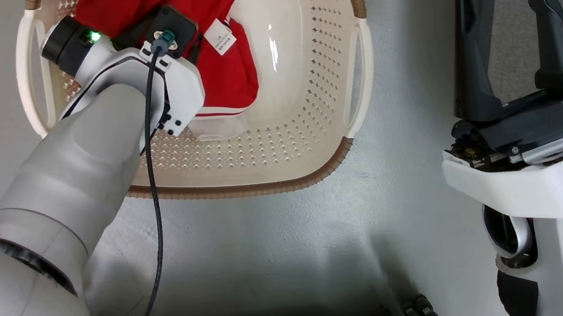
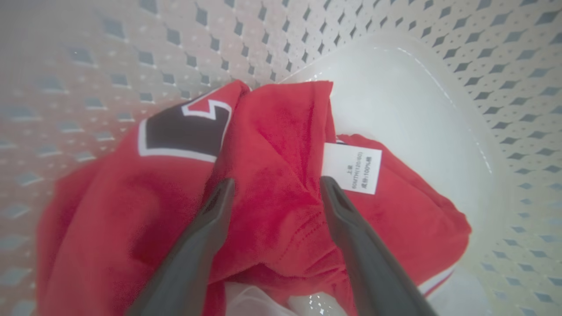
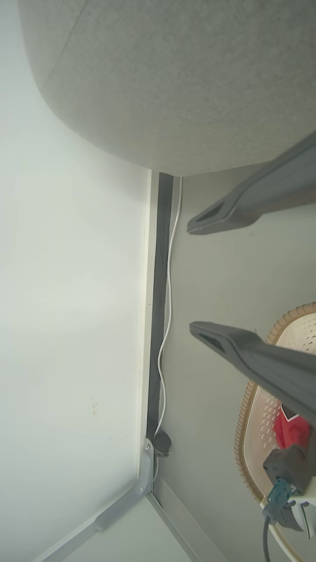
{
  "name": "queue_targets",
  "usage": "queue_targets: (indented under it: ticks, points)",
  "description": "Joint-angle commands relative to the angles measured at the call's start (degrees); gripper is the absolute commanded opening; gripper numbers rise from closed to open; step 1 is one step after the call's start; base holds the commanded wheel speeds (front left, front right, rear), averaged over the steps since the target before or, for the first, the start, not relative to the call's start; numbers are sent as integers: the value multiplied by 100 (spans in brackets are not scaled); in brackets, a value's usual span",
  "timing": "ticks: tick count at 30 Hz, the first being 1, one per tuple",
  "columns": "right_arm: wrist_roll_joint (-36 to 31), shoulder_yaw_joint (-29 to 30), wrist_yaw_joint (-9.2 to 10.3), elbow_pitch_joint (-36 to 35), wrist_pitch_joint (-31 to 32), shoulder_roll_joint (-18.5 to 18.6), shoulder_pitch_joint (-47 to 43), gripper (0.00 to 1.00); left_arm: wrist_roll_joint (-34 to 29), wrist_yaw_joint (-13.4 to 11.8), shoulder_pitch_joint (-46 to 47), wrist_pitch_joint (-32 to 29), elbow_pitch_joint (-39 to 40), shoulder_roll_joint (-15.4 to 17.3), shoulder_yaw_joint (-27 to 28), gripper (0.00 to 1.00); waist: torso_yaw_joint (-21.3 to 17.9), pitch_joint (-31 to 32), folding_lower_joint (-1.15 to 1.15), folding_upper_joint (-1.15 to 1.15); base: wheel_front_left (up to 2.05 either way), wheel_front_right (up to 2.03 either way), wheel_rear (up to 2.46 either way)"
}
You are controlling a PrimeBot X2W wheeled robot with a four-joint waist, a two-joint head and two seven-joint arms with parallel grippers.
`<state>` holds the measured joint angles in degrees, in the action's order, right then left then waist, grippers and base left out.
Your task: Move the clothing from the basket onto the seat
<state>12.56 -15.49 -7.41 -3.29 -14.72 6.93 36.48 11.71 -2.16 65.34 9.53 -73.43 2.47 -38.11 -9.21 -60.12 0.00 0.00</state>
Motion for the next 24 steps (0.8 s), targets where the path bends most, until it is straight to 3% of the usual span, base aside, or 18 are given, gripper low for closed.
queue_targets:
  ticks: [1,10,11,12,13,17,24]
  points:
    - [7,-105,-8,-186,-28,-75,-221,100,-75,-58,-31,-8,9,125,32,100,-15,0,0,0,0,0,0]
    - [5,-92,-8,-239,-28,-140,-291,100,-305,-224,-5,-513,-42,254,-297,99,-115,5,0,0,0,0,0]
    - [9,-88,-8,-236,-28,-147,-291,100,-285,-219,-3,-542,-44,259,-292,82,-119,7,0,0,0,0,0]
    - [11,-84,-8,-232,-28,-152,-287,100,-256,-213,-6,-562,-45,261,-278,9,-123,10,0,0,0,0,0]
    - [17,-78,-8,-226,-28,-156,-280,100,-232,-198,-15,-586,-46,261,-272,0,-126,17,0,0,0,0,0]
    - [29,-35,-8,-213,-28,-155,-173,100,-90,-117,-37,-490,-49,275,-194,0,-152,45,0,0,0,0,0]
    - [55,60,-8,-56,-28,-70,-71,100,186,19,-300,206,-50,211,-51,0,-2,489,0,0,0,0,0]
